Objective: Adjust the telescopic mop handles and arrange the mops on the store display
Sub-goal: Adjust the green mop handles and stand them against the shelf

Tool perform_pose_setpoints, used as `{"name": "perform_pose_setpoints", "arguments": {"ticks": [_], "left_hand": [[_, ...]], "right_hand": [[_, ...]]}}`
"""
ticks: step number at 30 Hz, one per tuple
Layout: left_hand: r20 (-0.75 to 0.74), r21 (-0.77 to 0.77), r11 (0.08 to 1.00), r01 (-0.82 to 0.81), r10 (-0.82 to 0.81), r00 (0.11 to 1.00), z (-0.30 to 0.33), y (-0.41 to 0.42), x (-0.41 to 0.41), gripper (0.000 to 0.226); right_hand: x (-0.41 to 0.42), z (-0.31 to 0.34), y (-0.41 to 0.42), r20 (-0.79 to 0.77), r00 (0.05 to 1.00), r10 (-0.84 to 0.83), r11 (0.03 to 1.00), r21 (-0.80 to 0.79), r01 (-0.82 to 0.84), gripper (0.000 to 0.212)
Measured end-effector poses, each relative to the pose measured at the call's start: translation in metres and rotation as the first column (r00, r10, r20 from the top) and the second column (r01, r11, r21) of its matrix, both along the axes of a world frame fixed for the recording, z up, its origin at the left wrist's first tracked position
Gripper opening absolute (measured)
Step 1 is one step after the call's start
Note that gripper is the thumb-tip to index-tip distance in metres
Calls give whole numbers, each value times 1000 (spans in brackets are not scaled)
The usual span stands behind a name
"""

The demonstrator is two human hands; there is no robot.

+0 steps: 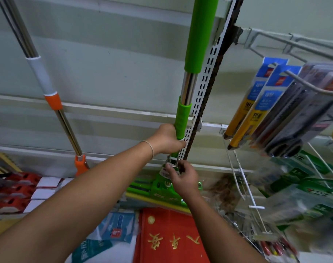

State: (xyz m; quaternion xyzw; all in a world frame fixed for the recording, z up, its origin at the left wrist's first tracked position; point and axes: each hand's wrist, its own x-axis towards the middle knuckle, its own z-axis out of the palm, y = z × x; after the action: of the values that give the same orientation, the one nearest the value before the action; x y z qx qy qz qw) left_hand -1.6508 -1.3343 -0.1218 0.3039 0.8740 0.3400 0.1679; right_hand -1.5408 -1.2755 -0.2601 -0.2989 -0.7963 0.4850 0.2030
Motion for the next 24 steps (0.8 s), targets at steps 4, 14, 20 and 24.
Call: {"name": "perform_pose_setpoints", "arguments": {"ticks": [4,14,20,24], "left_hand": [[-11,22,1000,-6,6,1000,-4,1,1,24],[-34,58,998,16,-14,999,-2,3,4,24],[15,138,990,34,-37,999,-1,-1,8,25],[54,184,982,32,-43,998,-16,-12,2,44]], "right_hand": [[-1,-2,0,10,1000,-7,1000,-4,7,50],[-2,0,10,22,1000,-8,1000,20,7,57],[0,2,10,30,1000,-10,999,36,9,60],[2,5,6,6,999,-38,998,59,38,64]]}}
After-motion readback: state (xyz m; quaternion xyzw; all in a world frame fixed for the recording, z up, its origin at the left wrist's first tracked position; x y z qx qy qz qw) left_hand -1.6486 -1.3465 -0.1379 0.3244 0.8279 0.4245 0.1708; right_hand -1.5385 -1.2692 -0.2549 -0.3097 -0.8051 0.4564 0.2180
